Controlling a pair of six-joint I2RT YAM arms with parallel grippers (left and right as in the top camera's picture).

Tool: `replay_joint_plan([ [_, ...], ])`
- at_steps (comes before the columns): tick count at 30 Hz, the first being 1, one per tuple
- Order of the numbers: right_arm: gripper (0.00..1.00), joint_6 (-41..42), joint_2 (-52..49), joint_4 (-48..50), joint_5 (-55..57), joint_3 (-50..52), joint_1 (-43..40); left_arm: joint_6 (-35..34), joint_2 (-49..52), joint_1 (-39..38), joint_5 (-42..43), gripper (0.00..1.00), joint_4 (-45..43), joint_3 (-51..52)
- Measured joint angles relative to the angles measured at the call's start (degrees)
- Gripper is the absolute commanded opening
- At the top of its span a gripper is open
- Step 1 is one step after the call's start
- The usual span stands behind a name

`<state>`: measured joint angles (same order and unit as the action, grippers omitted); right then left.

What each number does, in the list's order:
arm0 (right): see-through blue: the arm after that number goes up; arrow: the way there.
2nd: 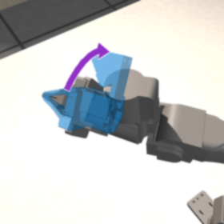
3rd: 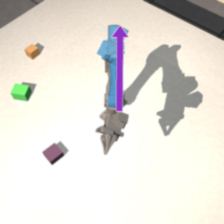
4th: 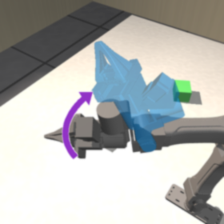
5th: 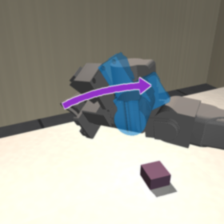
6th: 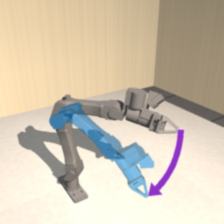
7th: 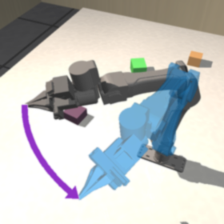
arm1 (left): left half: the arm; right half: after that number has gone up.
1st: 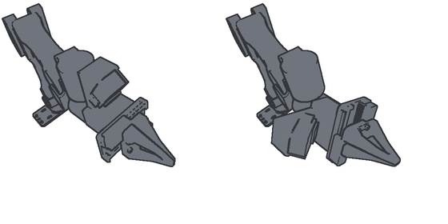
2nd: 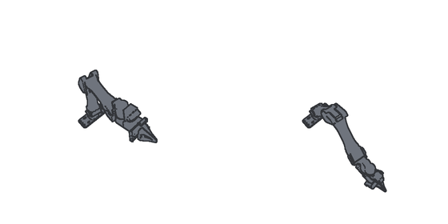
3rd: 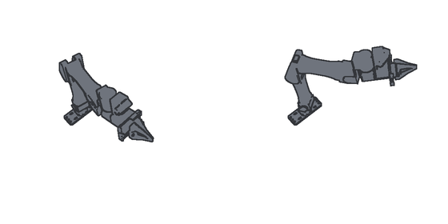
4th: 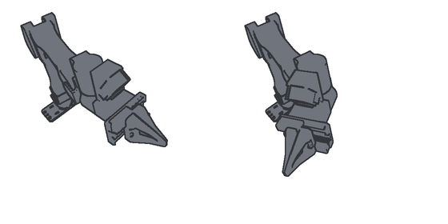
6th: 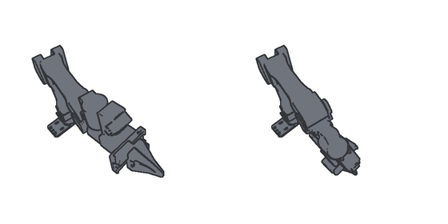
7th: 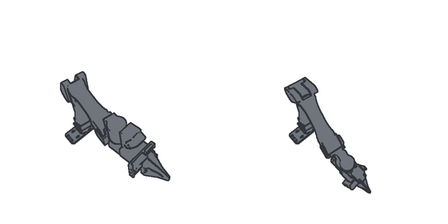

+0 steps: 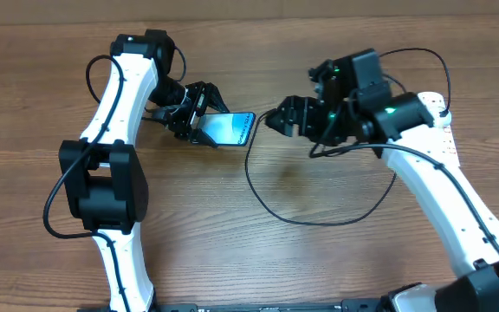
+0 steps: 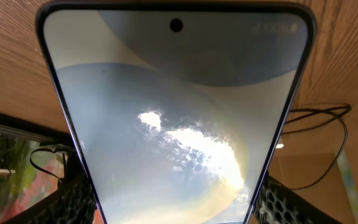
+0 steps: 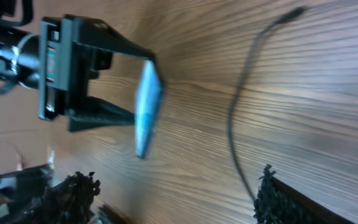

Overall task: Plug charger to phone and switch on socket
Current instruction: 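Move the right gripper toward the phone held by the left gripper, then grasp the phone with the right gripper and open the left gripper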

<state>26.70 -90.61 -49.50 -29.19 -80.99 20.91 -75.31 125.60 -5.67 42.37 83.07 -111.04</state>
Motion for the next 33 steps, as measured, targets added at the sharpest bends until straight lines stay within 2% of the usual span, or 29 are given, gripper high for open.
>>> replay_joint_plan([
  [2, 0.73, 2.97, -1.03, 2.21, 0.07, 0.00, 1.42, -0.20, 0.00, -0.33, 0.46, 0.57, -0.02, 0.00],
  [8, 0.69, 12.31, -4.46, 6.60, 0.85, 0.00, 4.17, -0.57, 0.00, -0.63, 1.53, 0.57, -0.02, 0.00],
  [13, 0.63, 16.76, -8.26, 9.77, 0.31, 0.00, 4.37, -0.83, 0.00, -1.62, 1.79, 0.58, -0.02, 0.00],
  [27, 0.40, 21.77, -12.44, 14.36, -0.76, 0.02, 7.37, -0.85, 0.00, -2.89, 1.97, 0.58, -1.07, 0.00],
  [33, 0.34, 22.71, -12.44, 14.34, 0.57, 0.02, 8.63, -0.85, 0.00, -2.89, 2.01, 0.58, -1.07, 0.00],
])
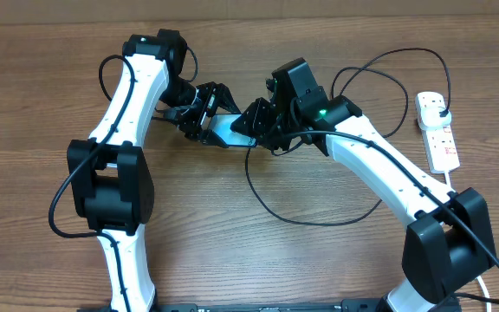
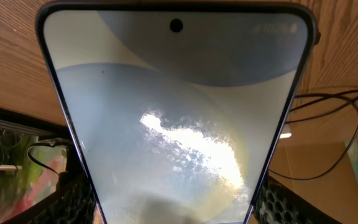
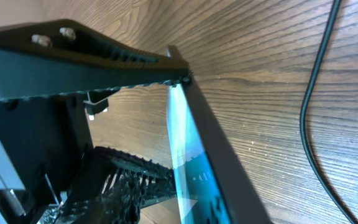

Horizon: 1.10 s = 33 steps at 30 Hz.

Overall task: Plug charger to phone and switch on socket
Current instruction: 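Grasp the phone with the right gripper and open the left gripper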

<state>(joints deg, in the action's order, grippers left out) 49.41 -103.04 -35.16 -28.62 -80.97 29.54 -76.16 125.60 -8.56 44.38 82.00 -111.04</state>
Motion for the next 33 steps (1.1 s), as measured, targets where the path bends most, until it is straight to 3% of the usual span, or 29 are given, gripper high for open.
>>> replay_joint_plan([
  [11, 0.17, 1.29, 0.00, 0.44, 2.14, 0.00, 0.02, 0.00, 0.00, 0.00, 3.48, 0.57, -0.04, 0.00],
  [15, 0.04, 1.62, 0.00, 0.39, 2.56, 0.00, 0.02, 0.00, 0.00, 0.02, 3.63, 0.59, -0.07, 0.00],
  [24, 0.04, 1.22, 0.00, 0.37, 2.71, 0.00, 0.02, -0.02, 0.00, 0.02, 3.61, 0.65, -0.24, 0.00],
  [27, 0.04, 1.16, 0.00, 0.48, 2.71, 0.00, 0.02, -0.02, 0.00, 0.02, 3.61, 0.81, -0.24, 0.00],
  [29, 0.04, 1.14, 0.00, 0.68, 2.73, 0.00, 0.02, -0.17, 0.00, 0.02, 3.63, 1.00, -0.28, 0.00],
  [33, 0.04, 1.53, -0.04, 1.18, 3.23, 0.04, -0.33, -0.24, 0.00, 0.00, 4.61, 1.00, 0.00, -0.07],
])
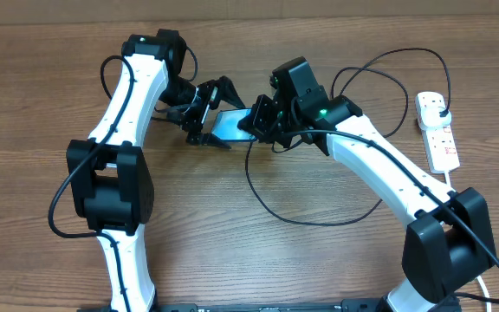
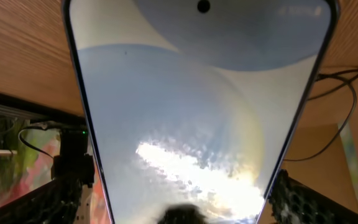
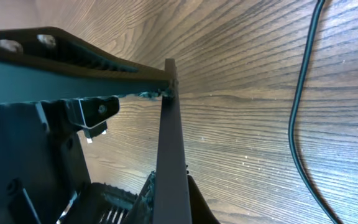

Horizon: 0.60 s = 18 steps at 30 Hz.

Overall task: Plug charger to phone and switch on socket
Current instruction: 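Grasp the phone with the right gripper and open the left gripper, then pull the phone rightward with the right gripper, left gripper withdrawing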

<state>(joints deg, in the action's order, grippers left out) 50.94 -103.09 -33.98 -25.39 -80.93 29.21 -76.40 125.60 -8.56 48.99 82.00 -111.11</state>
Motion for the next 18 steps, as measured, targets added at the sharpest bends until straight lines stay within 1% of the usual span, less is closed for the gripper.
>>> replay_joint_plan([
  [4, 0.04, 0.04, -0.07, -0.28, -0.33, 0.00, -0.81, 0.33, 0.00, 0.00, 0.55, 1.00, 0.00, 0.00],
  [7, 0.04, 0.04, -0.07, -2.19, -0.57, 0.00, -2.78, 4.13, 0.00, 0.00, 0.76, 1.00, -0.09, 0.00],
  [8, 0.04, 0.04, -0.07, -2.73, -0.59, 0.00, -3.34, 6.43, 0.00, 0.00, 0.76, 1.00, -0.42, 0.00],
  [11, 0.04, -0.02, 0.00, -5.27, -0.61, 0.00, -6.03, 15.96, 0.00, 0.00, 0.87, 1.00, -2.93, -0.02],
  [13, 0.04, -0.28, 0.46, -6.91, -0.55, 0.13, -8.00, 24.63, 0.00, 0.02, 2.01, 0.99, -3.85, -0.02],
  [15, 0.04, -0.87, 1.68, -8.24, -0.52, 0.48, -10.01, 33.31, 0.00, 0.02, 4.00, 0.95, -4.98, -0.04],
  [16, 0.04, -1.31, 2.64, -9.20, -0.50, 0.59, -11.06, 36.89, 0.00, 0.02, 4.79, 0.91, -5.35, -0.07],
  [18, 0.04, -1.97, 4.85, -10.29, -0.46, 0.68, -12.85, 43.15, 0.00, 0.02, 5.99, 0.89, -5.42, -0.07],
])
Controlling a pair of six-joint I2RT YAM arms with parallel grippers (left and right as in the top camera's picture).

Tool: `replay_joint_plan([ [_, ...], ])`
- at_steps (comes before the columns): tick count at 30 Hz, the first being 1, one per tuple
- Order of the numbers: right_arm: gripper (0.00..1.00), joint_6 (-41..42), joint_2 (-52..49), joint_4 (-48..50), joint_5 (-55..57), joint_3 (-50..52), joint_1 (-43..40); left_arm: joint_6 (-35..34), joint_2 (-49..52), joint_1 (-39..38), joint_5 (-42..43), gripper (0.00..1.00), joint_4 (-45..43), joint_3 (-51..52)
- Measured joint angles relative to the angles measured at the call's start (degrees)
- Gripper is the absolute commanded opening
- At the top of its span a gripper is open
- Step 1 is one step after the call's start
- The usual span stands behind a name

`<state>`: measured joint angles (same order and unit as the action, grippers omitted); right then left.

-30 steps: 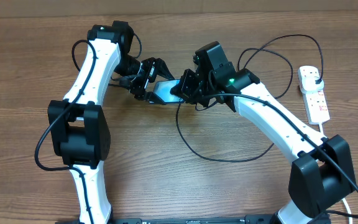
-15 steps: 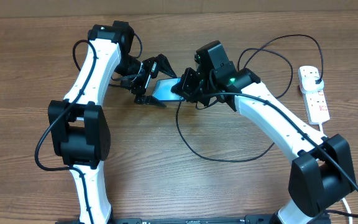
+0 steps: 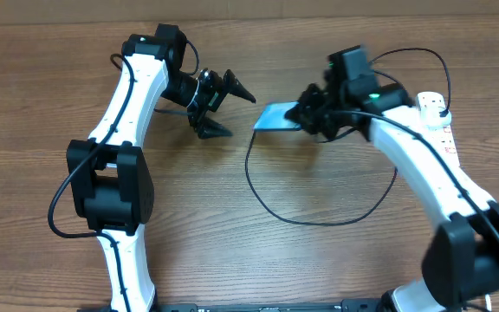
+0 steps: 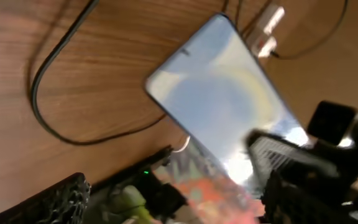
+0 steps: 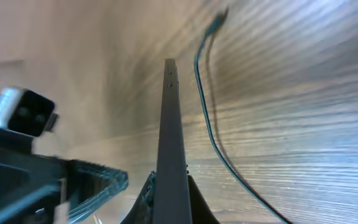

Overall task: Plug charger to phone and switch on socket
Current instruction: 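Pull the phone rightward with the right gripper, left gripper withdrawing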

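Note:
The phone (image 3: pixel 275 117), its screen lit blue, hangs above the table with my right gripper (image 3: pixel 301 115) shut on its right end. In the right wrist view the phone (image 5: pixel 169 124) shows edge-on between my right gripper's (image 5: pixel 169 186) fingers. My left gripper (image 3: pixel 239 117) stands open and empty just left of the phone. The left wrist view shows the phone (image 4: pixel 222 106) ahead of the left gripper (image 4: pixel 173 202). The black charger cable (image 3: pixel 319 221) loops on the table, its free tip (image 5: pixel 221 14) lying loose. The white socket strip (image 3: pixel 434 105) lies at the far right.
The cable's loop (image 4: pixel 61 93) runs under and in front of the phone on the wooden table (image 3: pixel 42 104). My right arm crosses over part of the socket strip. A second stretch of cable arcs behind the right arm at the back.
The phone has left my left gripper, which now stands open. My right gripper, shut on the phone, has moved to the right with it, clear of the left fingers.
My left gripper held the phone while my right gripper hung apart to the right. Then the right gripper was at the phone's free end. Then it was shut on the phone with the left fingers spread. Now the right gripper alone holds it, further right.

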<state>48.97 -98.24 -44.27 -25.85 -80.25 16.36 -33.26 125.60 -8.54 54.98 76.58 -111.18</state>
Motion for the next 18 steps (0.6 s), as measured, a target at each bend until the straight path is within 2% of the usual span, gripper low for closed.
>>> replay_joint_plan([
  [3, 0.04, -1.66, 4.39, -2.71, -0.15, 0.00, -2.56, 5.60, 0.00, 0.13, 0.66, 0.88, -0.55, 0.00],
  [9, 0.04, -4.07, 13.77, -6.08, -0.09, 0.00, -5.25, 12.52, -1.99, 1.79, -0.17, 0.94, -1.18, -0.42],
  [15, 0.04, -6.14, 20.57, -12.76, -0.26, 0.02, -5.16, 18.01, -12.15, 3.72, -3.65, 0.98, -0.57, -0.87],
  [18, 0.04, -6.38, 23.71, -11.23, -0.28, 2.34, -5.11, 21.20, -18.51, 3.72, -3.76, 1.00, 1.84, -1.68],
])
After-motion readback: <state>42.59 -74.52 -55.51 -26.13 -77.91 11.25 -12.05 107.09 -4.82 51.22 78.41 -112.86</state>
